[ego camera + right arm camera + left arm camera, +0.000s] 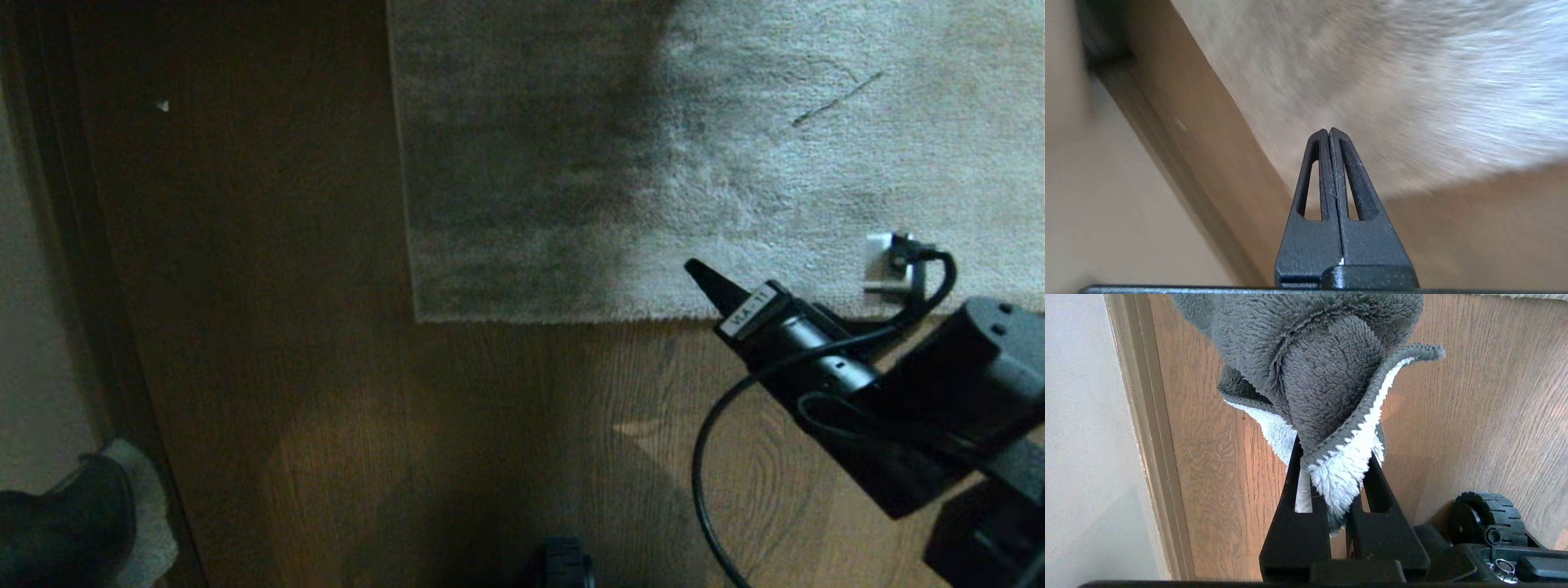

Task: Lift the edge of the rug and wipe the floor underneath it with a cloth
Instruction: Put down the rag

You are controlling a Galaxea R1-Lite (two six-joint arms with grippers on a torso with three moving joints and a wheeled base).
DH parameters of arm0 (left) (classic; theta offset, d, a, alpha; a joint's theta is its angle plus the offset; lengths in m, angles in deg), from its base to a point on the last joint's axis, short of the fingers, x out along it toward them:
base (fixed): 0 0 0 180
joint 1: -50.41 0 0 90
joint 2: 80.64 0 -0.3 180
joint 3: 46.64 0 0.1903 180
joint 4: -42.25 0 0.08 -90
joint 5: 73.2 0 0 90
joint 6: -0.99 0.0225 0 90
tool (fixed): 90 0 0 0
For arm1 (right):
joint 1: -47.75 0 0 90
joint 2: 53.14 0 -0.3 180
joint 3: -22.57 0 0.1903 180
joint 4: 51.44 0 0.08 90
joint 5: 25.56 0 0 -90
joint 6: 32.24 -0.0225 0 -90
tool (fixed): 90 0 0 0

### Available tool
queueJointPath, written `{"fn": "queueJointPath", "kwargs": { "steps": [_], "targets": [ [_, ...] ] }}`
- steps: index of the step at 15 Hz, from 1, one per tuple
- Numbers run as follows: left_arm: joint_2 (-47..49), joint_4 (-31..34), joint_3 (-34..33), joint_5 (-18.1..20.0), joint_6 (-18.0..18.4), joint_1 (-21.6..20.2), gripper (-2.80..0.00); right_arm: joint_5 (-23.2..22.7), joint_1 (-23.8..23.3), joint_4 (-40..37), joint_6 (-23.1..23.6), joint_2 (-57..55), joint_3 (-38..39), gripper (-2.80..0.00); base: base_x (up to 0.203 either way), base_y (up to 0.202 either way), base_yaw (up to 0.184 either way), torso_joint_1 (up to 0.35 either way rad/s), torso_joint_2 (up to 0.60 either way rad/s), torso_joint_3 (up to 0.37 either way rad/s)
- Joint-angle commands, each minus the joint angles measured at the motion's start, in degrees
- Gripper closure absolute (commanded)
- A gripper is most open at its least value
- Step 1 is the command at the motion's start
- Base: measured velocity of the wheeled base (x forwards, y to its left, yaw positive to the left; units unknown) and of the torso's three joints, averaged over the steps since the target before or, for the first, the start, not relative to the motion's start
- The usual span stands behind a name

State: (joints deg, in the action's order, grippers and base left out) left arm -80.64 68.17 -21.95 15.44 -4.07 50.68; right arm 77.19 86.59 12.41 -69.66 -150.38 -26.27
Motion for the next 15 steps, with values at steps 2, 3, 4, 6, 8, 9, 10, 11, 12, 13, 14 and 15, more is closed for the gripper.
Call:
{"fn": "queueJointPath", "kwargs": {
  "steps": [2,3,4,6,8,9,10,11,12,13,14,15],
  "targets": [
    [0.0,0.08,0.0,-0.02,-0.04,0.0,0.0,0.71,-0.06,2.67,10.18,9.18,11.31,0.0,0.0,0.0,0.0,0.0,0.0,0.0],
    [0.0,-0.01,0.0,-0.04,-0.04,0.0,0.0,1.67,-0.87,2.72,13.47,9.89,13.33,0.0,0.0,0.0,0.0,0.0,0.0,0.0],
    [0.0,-0.01,0.0,0.05,-0.04,0.0,0.0,2.93,-2.51,2.73,15.52,10.32,14.45,0.0,0.0,0.0,0.0,0.0,0.0,0.0],
    [0.0,-0.01,0.0,0.05,-0.04,0.0,0.0,4.59,-7.43,2.74,18.0,11.67,16.07,0.0,0.0,0.0,0.0,0.0,0.0,0.0],
    [0.0,0.0,0.0,0.0,-0.04,0.0,0.0,4.84,-12.82,2.74,20.1,13.47,19.23,0.0,0.0,0.0,0.0,0.0,0.0,0.0],
    [0.0,-0.01,0.0,-0.02,-0.04,0.0,0.0,4.88,-15.29,2.74,20.93,14.71,21.94,0.0,0.0,0.0,0.0,0.0,0.0,0.0],
    [0.0,-0.01,0.0,-0.04,-0.04,0.0,0.0,4.85,-17.83,2.66,21.7,16.35,24.5,0.0,0.0,0.0,0.0,0.0,0.0,0.0],
    [0.0,0.04,0.0,-0.04,-0.04,0.0,0.0,4.87,-20.2,2.46,22.3,17.89,25.17,0.0,0.0,0.0,0.0,0.0,0.0,0.0],
    [0.0,0.08,0.0,-0.04,-0.04,0.0,0.0,4.89,-23.72,2.17,22.77,18.95,25.34,0.0,0.0,0.0,0.0,0.0,0.0,0.0],
    [0.0,0.07,0.0,-0.04,-0.04,0.0,0.0,4.9,-26.62,1.87,23.5,19.71,25.41,0.0,0.0,0.0,0.0,0.0,0.0,0.0],
    [0.0,-0.01,0.0,0.05,-0.04,0.0,0.0,4.88,-29.32,1.48,24.51,20.56,25.45,0.0,0.0,0.0,0.0,0.0,0.0,0.0],
    [0.0,-0.01,0.0,0.04,-0.04,0.0,0.0,4.88,-31.87,1.23,25.23,21.23,25.46,0.0,0.0,0.0,0.0,0.0,0.0,0.0]
  ]
}}
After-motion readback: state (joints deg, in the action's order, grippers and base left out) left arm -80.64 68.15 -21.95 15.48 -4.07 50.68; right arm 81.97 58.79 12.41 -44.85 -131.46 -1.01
